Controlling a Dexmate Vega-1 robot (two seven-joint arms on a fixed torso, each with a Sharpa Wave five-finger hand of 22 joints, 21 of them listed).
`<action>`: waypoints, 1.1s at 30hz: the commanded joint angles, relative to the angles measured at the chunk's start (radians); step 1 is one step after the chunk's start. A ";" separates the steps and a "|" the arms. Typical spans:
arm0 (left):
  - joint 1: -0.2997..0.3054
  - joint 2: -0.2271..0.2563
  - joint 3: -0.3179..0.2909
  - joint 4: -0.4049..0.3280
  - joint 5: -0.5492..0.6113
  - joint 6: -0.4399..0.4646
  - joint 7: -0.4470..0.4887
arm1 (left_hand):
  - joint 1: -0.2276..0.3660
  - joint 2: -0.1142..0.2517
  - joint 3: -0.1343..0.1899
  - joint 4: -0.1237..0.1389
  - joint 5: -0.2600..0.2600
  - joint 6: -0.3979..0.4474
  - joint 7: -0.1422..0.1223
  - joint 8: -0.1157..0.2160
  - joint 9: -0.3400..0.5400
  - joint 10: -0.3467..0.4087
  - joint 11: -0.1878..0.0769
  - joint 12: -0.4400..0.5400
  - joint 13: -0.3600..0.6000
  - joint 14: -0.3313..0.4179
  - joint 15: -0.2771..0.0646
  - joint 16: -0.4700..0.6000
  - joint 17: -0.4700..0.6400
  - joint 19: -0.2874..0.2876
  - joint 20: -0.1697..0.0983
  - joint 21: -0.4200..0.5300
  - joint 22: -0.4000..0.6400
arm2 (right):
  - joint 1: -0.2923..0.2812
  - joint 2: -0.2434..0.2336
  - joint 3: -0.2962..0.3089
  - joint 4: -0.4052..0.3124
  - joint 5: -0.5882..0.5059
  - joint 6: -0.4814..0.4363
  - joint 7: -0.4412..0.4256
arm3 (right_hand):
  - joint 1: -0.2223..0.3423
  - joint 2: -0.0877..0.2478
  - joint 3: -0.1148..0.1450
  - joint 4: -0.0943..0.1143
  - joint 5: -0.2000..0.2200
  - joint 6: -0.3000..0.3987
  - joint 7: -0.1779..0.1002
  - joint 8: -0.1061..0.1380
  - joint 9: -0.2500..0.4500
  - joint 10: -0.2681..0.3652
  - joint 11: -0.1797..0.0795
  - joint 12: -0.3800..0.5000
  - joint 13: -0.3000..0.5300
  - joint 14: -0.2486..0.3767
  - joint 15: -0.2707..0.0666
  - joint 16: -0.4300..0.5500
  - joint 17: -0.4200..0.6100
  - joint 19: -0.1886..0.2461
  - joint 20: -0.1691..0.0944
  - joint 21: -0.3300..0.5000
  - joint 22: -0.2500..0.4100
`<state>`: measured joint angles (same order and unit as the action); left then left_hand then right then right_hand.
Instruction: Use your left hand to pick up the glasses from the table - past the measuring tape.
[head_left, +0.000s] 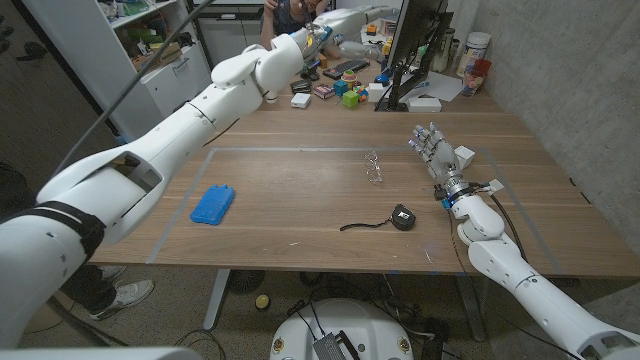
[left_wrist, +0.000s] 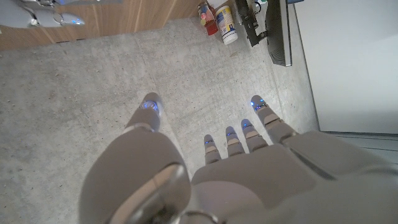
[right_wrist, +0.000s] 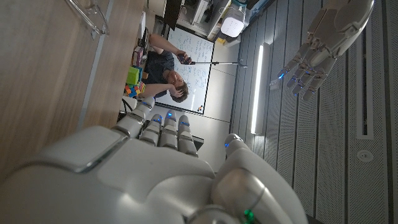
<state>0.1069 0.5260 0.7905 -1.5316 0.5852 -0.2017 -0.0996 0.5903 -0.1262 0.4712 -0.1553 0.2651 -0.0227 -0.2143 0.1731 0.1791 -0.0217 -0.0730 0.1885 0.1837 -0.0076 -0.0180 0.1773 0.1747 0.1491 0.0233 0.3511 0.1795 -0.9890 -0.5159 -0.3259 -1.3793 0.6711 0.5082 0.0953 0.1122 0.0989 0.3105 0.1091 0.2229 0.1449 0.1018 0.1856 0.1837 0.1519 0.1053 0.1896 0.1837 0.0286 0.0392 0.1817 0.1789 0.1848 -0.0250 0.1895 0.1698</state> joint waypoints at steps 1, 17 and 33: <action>-0.051 -0.005 0.044 0.000 0.057 -0.034 -0.105 | 0.019 -0.006 -0.009 0.000 0.012 -0.026 -0.003 -0.008 0.002 -0.014 -0.004 -0.002 0.004 -0.017 -0.005 -0.002 0.003 -0.008 0.003 -0.005 0.002 | -0.029 -0.006 0.017 -0.021 0.000 0.018 -0.018 | 0.002 -0.011 -0.007 0.002 0.007 0.009 0.002 0.010 0.002 0.014 -0.002 0.008 0.006 0.004 0.007 0.008 0.003 0.009 0.002 0.006 0.002; -0.096 -0.011 0.095 0.033 0.135 -0.029 -0.249 | 0.065 -0.017 -0.030 -0.005 0.040 -0.038 0.013 0.011 0.003 -0.009 -0.005 0.008 0.005 -0.027 -0.005 0.003 0.003 -0.021 -0.001 -0.024 0.002 | -0.048 -0.010 0.027 -0.036 0.001 0.036 -0.019 | -0.002 -0.013 -0.009 0.003 0.007 0.010 0.001 0.010 0.002 0.014 -0.001 0.008 0.006 0.005 0.007 0.008 0.004 0.010 0.003 0.006 0.002; -0.136 -0.042 0.149 0.134 0.158 -0.060 -0.296 | 0.125 0.001 -0.037 -0.007 0.051 -0.016 0.006 0.020 0.003 0.002 -0.026 0.015 0.005 -0.023 -0.025 0.007 0.003 -0.014 -0.021 -0.035 0.002 | -0.060 -0.016 0.032 -0.055 -0.009 0.046 -0.027 | -0.007 -0.015 -0.013 0.004 0.008 0.012 0.002 0.010 0.002 0.016 -0.003 0.008 0.006 0.006 0.008 0.008 0.004 0.010 0.004 0.006 0.002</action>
<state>0.0010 0.5083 0.8986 -1.4615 0.7158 -0.2386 -0.3637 0.7000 -0.1269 0.4395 -0.1600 0.3108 -0.0371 -0.2019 0.1888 0.1790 -0.0201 -0.0877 0.1965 0.1836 -0.0294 -0.0270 0.1774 0.1745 0.1318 0.0050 0.3210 0.1792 -1.0402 -0.5286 -0.2982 -1.4240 0.6679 0.5453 0.0732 0.1044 0.0910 0.2995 0.1146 0.2229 0.1448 0.1018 0.1856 0.1836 0.1571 0.1001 0.1895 0.1837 0.0289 0.0395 0.1817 0.1789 0.1848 -0.0250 0.1895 0.1697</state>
